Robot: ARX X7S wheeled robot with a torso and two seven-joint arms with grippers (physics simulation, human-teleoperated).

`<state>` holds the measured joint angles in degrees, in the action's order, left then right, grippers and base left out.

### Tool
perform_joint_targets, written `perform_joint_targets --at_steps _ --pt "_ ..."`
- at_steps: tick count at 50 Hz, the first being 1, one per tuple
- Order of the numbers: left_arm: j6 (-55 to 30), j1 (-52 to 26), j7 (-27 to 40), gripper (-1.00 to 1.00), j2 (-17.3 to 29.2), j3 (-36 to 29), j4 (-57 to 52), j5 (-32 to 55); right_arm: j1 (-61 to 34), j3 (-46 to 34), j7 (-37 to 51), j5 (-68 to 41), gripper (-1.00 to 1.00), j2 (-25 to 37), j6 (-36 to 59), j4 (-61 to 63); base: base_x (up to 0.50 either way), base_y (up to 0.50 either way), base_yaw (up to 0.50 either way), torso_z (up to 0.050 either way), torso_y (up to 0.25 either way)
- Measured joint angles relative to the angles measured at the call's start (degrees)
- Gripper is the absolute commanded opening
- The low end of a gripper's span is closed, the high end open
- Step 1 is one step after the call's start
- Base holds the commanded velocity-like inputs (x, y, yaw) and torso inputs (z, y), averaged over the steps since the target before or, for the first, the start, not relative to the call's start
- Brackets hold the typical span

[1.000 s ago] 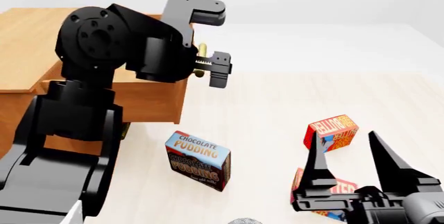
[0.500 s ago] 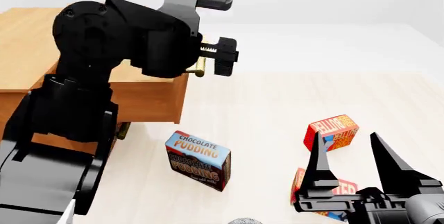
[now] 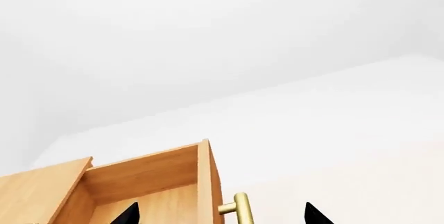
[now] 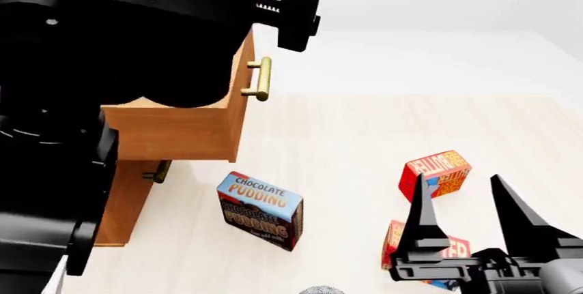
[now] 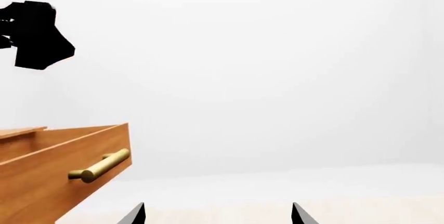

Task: Put the bowl in the top drawer of the cabinet.

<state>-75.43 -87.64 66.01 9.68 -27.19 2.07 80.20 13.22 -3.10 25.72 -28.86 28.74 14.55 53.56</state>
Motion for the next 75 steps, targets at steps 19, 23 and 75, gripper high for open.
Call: perform_joint_targets --at_steps 19,23,75 --pt "13.27 1.44 19.81 1.0 16.25 -7.63 -26.74 39.84 0.14 1.06 1.54 -1.19 1.0 1.44 0.79 2.0 0.0 0.0 0.0 0.0 0.0" --pt "17.52 1.83 20.86 1.0 19.83 -10.36 -32.37 44.22 0.19 1.17 1.84 -1.35 1.0 1.7 0.87 2.33 0.0 0.0 0.0 0.0 0.0" --pt "26.92 35.36 1.64 1.0 31.12 -21.04 -47.23 37.42 -0.52 -0.94 4.01 -1.15 1.0 3.07 0.73 2.38 0.0 0.0 0.0 0.0 0.0"
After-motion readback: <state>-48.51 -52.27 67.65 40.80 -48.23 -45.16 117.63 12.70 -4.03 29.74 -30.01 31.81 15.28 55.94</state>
